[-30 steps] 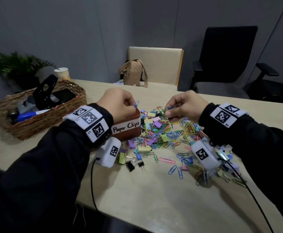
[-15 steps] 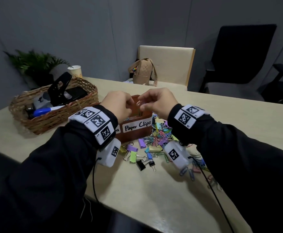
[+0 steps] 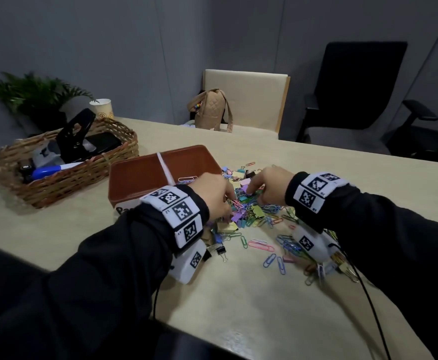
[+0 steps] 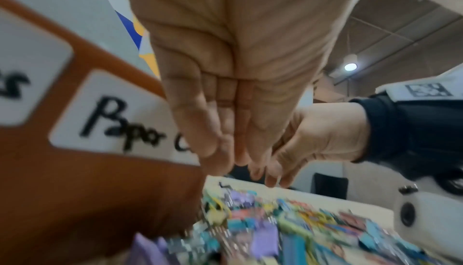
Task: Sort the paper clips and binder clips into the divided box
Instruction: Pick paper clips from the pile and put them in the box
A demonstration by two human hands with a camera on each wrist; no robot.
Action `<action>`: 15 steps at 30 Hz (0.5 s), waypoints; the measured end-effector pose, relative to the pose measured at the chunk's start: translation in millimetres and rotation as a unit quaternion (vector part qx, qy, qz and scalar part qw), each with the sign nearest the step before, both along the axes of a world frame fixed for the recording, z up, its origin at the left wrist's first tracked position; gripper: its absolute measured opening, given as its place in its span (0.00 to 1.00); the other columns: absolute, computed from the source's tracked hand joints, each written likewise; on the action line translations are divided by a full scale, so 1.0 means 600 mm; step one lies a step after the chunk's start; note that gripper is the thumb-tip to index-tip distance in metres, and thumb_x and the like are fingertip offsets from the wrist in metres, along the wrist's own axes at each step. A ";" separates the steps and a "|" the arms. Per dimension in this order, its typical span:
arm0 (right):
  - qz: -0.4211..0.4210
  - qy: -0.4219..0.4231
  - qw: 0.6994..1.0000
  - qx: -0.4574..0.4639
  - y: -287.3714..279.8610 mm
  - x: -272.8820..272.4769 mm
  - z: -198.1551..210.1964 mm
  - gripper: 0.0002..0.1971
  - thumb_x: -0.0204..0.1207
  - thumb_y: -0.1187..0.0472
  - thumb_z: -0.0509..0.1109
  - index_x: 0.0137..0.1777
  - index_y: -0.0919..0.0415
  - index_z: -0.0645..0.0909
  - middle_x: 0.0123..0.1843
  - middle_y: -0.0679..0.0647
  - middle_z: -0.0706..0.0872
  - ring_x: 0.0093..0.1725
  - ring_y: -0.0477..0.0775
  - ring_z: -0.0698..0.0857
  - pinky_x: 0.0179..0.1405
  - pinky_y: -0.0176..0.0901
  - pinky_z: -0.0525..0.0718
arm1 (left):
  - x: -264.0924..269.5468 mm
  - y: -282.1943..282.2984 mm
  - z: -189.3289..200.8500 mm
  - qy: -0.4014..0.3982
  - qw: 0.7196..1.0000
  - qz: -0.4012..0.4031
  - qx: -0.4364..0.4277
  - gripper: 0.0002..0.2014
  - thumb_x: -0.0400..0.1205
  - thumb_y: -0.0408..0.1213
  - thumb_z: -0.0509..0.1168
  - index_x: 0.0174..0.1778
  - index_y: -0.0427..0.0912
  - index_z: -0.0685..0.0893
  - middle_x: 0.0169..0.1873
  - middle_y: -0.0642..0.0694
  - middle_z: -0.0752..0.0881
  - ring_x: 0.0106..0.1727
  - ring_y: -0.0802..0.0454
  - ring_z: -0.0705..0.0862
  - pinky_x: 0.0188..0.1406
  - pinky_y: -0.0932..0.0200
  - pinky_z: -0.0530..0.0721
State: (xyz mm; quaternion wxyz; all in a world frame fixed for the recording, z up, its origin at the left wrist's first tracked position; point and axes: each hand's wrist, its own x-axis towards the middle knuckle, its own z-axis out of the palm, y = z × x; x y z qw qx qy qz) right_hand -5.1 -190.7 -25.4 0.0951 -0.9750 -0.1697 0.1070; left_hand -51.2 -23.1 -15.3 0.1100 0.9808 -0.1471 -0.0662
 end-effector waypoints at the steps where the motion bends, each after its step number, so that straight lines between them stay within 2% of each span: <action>1: 0.009 0.002 0.999 -0.043 -0.002 0.000 -0.006 0.17 0.75 0.69 0.69 0.62 0.53 0.85 0.60 0.49 0.86 0.58 0.53 0.84 0.56 0.40 0.81 | 0.003 -0.006 -0.006 0.012 1.000 -0.006 0.008 0.15 0.78 0.43 0.71 0.62 0.51 0.85 0.55 0.48 0.85 0.56 0.49 0.84 0.59 0.54 0.83; 4: 0.006 -0.042 0.997 -0.065 -0.011 0.002 -0.010 0.20 0.74 0.72 0.65 0.63 0.55 0.81 0.63 0.53 0.84 0.61 0.57 0.82 0.60 0.47 0.81 | 0.011 -0.027 -0.009 0.004 0.999 -0.038 0.026 0.16 0.81 0.40 0.67 0.65 0.49 0.84 0.60 0.46 0.85 0.61 0.48 0.81 0.61 0.57 0.80; 6: 0.003 -0.040 0.996 -0.084 -0.017 0.007 -0.006 0.21 0.74 0.71 0.67 0.66 0.55 0.79 0.65 0.54 0.83 0.63 0.58 0.81 0.61 0.48 0.81 | 0.018 -0.041 -0.004 -0.009 0.999 -0.046 0.019 0.14 0.81 0.38 0.66 0.63 0.47 0.85 0.61 0.47 0.85 0.62 0.48 0.81 0.61 0.58 0.78; 9: 0.017 0.017 0.986 -0.165 -0.020 0.007 -0.007 0.26 0.72 0.58 0.76 0.70 0.55 0.77 0.66 0.53 0.83 0.63 0.57 0.82 0.62 0.47 0.81 | 0.027 -0.061 -0.001 -0.004 0.999 -0.046 0.019 0.13 0.81 0.36 0.66 0.61 0.43 0.87 0.60 0.46 0.85 0.61 0.46 0.83 0.61 0.56 0.80; 11: 0.031 0.032 0.980 -0.192 -0.022 0.006 -0.010 0.31 0.69 0.51 0.79 0.72 0.56 0.76 0.65 0.53 0.84 0.62 0.57 0.83 0.61 0.47 0.82 | 0.035 -0.067 -0.004 0.001 0.998 -0.047 0.036 0.12 0.81 0.35 0.66 0.60 0.42 0.87 0.60 0.45 0.86 0.59 0.45 0.84 0.61 0.53 0.81; 15: 0.037 0.029 0.983 -0.179 -0.027 -0.003 -0.014 0.23 0.69 0.51 0.79 0.63 0.57 0.82 0.58 0.52 0.87 0.56 0.56 0.85 0.57 0.47 0.84 | 0.047 -0.065 -0.012 0.012 0.997 -0.043 0.063 0.16 0.82 0.33 0.64 0.66 0.44 0.84 0.63 0.45 0.84 0.63 0.45 0.82 0.64 0.53 0.79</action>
